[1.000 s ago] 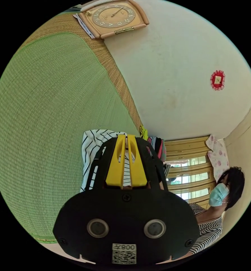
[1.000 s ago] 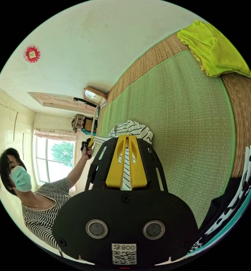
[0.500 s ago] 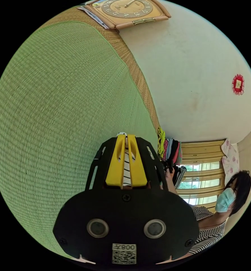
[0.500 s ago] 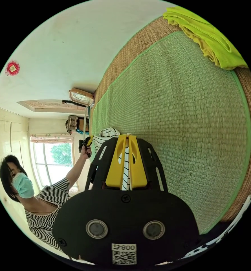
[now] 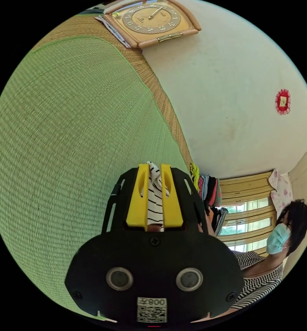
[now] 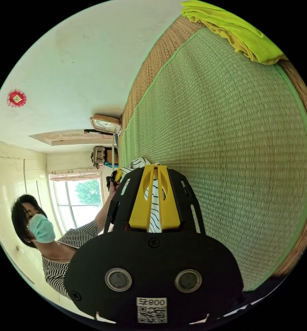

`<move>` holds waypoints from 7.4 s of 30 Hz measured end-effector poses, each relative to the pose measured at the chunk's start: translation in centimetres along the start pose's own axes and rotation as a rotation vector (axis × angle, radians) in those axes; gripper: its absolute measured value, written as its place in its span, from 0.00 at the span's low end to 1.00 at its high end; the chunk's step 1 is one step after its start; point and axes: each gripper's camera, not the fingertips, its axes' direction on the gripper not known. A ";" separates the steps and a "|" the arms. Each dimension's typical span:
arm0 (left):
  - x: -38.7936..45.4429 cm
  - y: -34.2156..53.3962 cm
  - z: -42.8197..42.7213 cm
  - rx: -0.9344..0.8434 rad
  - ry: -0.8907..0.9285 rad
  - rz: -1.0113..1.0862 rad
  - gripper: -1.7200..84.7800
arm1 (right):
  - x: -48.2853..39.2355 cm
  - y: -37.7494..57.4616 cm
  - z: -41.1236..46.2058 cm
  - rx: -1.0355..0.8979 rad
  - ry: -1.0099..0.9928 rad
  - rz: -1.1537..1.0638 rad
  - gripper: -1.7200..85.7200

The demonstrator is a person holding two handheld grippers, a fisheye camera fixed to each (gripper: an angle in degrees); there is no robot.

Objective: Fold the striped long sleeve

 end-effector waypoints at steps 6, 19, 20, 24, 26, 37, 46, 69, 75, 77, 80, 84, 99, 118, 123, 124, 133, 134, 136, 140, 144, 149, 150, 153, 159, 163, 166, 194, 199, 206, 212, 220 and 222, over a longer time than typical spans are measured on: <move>0.6 0.9 1.8 0.059 -0.056 0.110 0.10 | -1.1 -1.8 0.1 -0.027 -0.011 0.036 0.03; -7.6 0.8 4.0 0.173 0.020 -0.021 0.06 | -4.7 -1.8 0.6 -0.028 0.033 -0.031 0.02; -7.0 1.3 5.5 0.108 0.026 0.025 0.06 | -6.5 -1.3 1.7 -0.050 0.081 -0.099 0.02; -3.8 3.7 12.8 -0.160 -0.039 0.212 0.04 | -13.1 1.2 8.3 -0.174 0.253 -0.349 0.02; -2.3 5.2 18.5 -0.320 -0.125 0.320 0.03 | -14.4 2.0 11.6 -0.241 0.322 -0.405 0.02; -1.3 4.9 29.2 -0.386 -0.352 0.501 0.02 | -17.1 2.4 19.4 -0.288 0.620 -0.511 0.02; -2.4 5.3 31.4 -0.277 -0.334 0.511 0.02 | -19.6 2.8 19.3 -0.116 0.738 -0.544 0.02; -5.6 11.1 37.1 -0.266 -0.353 0.575 0.04 | -16.7 4.3 20.7 -0.053 0.695 -0.440 0.02; -4.7 12.4 39.4 -0.334 -0.427 0.621 0.03 | -16.4 4.9 20.7 -0.047 0.698 -0.434 0.02; -4.3 12.6 38.7 -0.309 -0.401 0.611 0.03 | -16.3 5.0 20.7 -0.047 0.698 -0.433 0.02; -3.4 13.1 37.5 -0.265 -0.378 0.625 0.02 | -16.4 5.4 20.6 -0.046 0.705 -0.441 0.02; -3.1 13.2 37.4 -0.260 -0.385 0.619 0.02 | -16.3 5.8 20.0 -0.022 0.702 -0.443 0.02; -0.8 17.1 36.4 -0.329 -0.312 0.671 0.05 | -15.3 7.8 19.7 -0.035 0.716 -0.495 0.02; 4.3 19.1 33.3 -0.361 -0.348 0.653 0.05 | -11.8 9.6 18.9 -0.004 0.750 -0.447 0.02; 5.9 19.8 27.5 -0.260 -0.341 0.662 0.05 | -11.4 10.6 17.8 0.032 0.745 -0.453 0.02; 5.8 19.9 25.9 -0.238 -0.367 0.647 0.05 | -11.1 10.6 17.9 0.023 0.756 -0.448 0.02; 3.9 19.0 16.9 -0.184 -0.390 0.441 0.05 | -9.7 11.8 16.1 0.048 0.744 -0.409 0.02; 4.4 19.5 15.0 -0.171 -0.377 0.442 0.05 | -9.9 12.4 15.5 0.059 0.731 -0.414 0.02; 4.7 20.7 11.9 -0.153 -0.374 0.424 0.06 | -10.0 13.7 14.3 0.078 0.715 -0.410 0.02; 4.1 24.8 3.3 -0.134 -0.405 0.342 0.08 | -9.1 18.2 11.7 0.080 0.620 -0.377 0.02; 2.1 29.1 -5.0 -0.096 -0.400 0.203 0.09 | -7.1 24.4 10.0 0.027 0.570 -0.316 0.03; 1.3 33.5 -11.0 -0.127 -0.370 0.109 0.12 | -4.0 30.4 8.6 -0.002 0.460 -0.206 0.06; 1.3 33.7 -11.2 -0.136 -0.373 0.108 0.12 | -3.4 31.5 8.5 0.000 0.437 -0.192 0.06; 1.5 33.7 -11.6 -0.174 -0.408 0.102 0.12 | -2.1 33.3 8.3 0.008 0.409 -0.152 0.08; 2.8 32.8 -12.6 -0.216 -0.418 0.098 0.10 | -0.6 34.1 7.9 0.029 0.414 -0.124 0.09; 3.7 32.5 -13.4 -0.251 -0.414 0.103 0.07 | 0.1 34.0 8.2 0.030 0.426 -0.127 0.09; 4.5 32.5 -13.9 -0.268 -0.417 0.108 0.06 | 0.4 33.8 8.6 0.028 0.435 -0.141 0.09; 5.5 33.7 -18.0 -0.226 -0.312 0.083 0.03 | 1.7 34.8 12.3 -0.041 0.561 -0.184 0.03; 4.3 34.2 -17.6 -0.203 -0.292 0.054 0.03 | 2.1 35.3 11.4 -0.040 0.603 -0.169 0.02; 2.4 35.5 -14.8 -0.202 -0.283 0.016 0.03 | 1.4 35.7 11.6 0.003 0.567 -0.211 0.07; 1.7 36.7 -12.3 -0.193 -0.270 0.011 0.03 | 1.4 35.2 13.0 -0.017 0.560 -0.225 0.09; 0.9 38.8 -8.4 -0.187 -0.260 0.025 0.03 | 1.7 34.7 12.8 -0.056 0.576 -0.202 0.03; 0.6 39.6 -7.5 -0.183 -0.262 0.029 0.03 | 1.4 34.9 11.7 -0.045 0.547 -0.219 0.02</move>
